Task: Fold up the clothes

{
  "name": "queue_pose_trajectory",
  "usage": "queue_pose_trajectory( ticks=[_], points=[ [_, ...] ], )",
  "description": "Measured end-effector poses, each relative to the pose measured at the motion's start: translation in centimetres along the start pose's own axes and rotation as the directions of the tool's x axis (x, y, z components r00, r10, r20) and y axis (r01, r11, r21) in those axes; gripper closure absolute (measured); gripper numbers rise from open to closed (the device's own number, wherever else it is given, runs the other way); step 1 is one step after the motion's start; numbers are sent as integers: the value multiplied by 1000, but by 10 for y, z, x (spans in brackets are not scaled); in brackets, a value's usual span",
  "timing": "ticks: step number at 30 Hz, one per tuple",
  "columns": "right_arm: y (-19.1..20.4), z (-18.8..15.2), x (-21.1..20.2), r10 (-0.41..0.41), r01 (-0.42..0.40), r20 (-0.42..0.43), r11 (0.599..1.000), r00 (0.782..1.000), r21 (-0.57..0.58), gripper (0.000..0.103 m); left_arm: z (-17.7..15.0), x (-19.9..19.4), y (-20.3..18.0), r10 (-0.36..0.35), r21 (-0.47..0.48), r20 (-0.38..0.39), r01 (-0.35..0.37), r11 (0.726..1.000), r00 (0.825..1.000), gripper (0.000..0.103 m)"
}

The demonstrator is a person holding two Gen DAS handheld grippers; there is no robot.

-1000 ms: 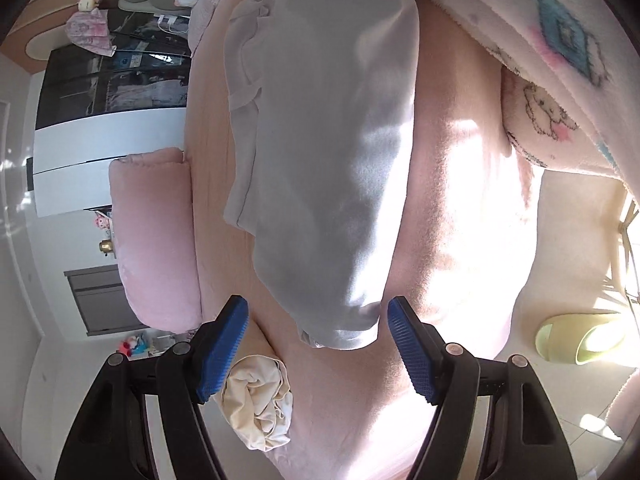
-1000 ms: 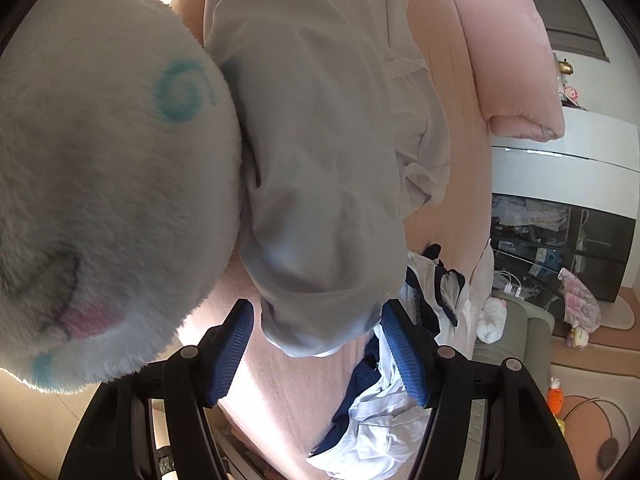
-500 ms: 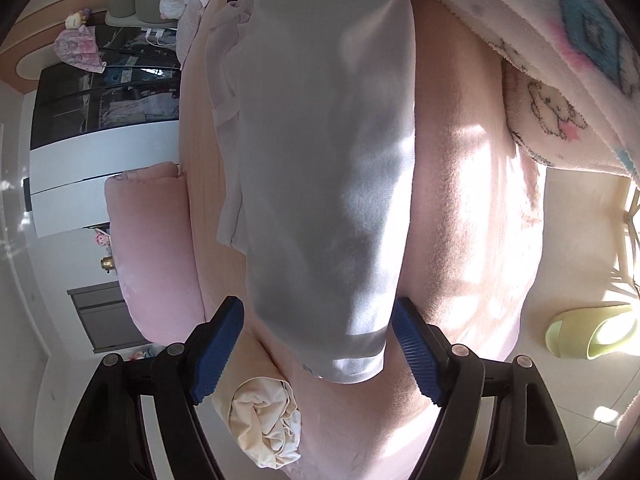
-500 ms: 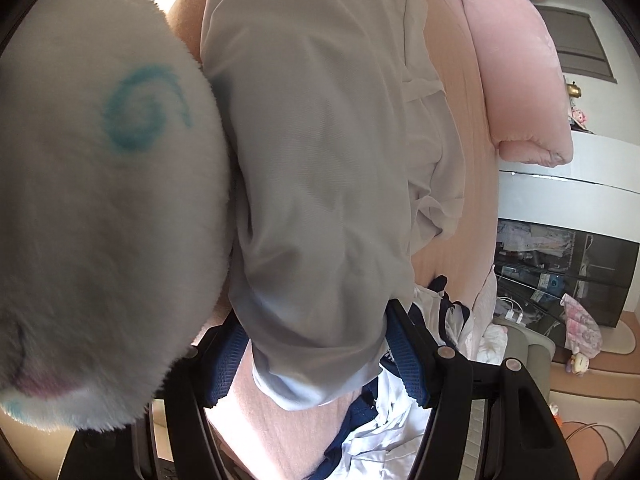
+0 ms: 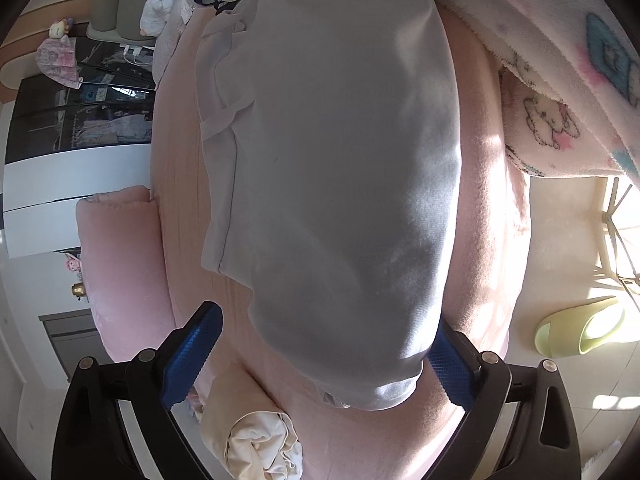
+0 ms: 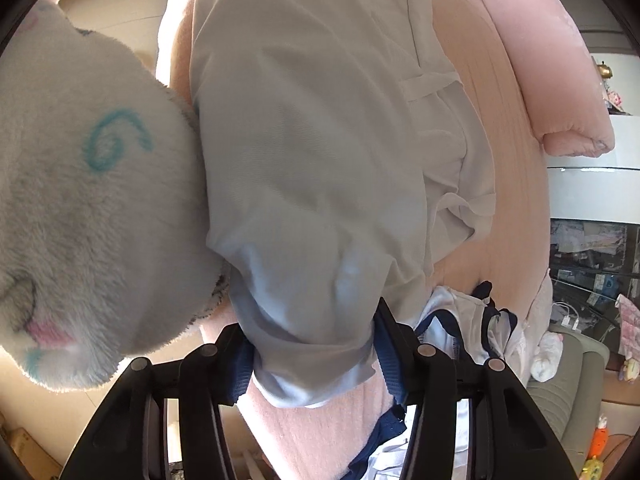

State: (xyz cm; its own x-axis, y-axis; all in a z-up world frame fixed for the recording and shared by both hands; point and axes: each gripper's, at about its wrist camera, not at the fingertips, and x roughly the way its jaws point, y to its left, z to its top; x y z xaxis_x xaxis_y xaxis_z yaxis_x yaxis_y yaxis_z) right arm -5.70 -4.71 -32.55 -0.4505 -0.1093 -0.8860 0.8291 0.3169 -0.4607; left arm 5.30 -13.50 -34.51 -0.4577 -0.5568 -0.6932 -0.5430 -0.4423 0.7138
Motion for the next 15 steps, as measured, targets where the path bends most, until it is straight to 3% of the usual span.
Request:
queue_pose_trajectory(
  ticks=[4, 6, 7, 9, 12, 15],
  points=[
    [-25, -2, 1, 151, -153, 33, 985, 988, 85, 52, -4, 1, 12, -119, -11, 74, 120, 993, 990, 5],
    [-36, -3, 2, 210, -215, 53, 969, 976, 121, 52, -4, 4, 24, -221, -48, 106, 227, 973, 969, 8],
    [-41, -4, 2, 239, -246, 65, 959, 969, 138, 52, -5, 6, 31, -276, -70, 123, 286, 956, 953, 11],
    [-50, -8, 3, 283, -297, 98, 936, 954, 189, 52, -6, 10, 45, -382, -123, 163, 403, 907, 909, 29],
    [-64, -15, 4, 341, -372, 154, 890, 927, 265, 52, -9, 14, 61, -479, -203, 222, 521, 829, 849, 49],
    [-75, -24, 6, 394, -448, 219, 825, 893, 343, 61, -14, 20, 74, -535, -284, 269, 597, 750, 801, 56]
  ],
)
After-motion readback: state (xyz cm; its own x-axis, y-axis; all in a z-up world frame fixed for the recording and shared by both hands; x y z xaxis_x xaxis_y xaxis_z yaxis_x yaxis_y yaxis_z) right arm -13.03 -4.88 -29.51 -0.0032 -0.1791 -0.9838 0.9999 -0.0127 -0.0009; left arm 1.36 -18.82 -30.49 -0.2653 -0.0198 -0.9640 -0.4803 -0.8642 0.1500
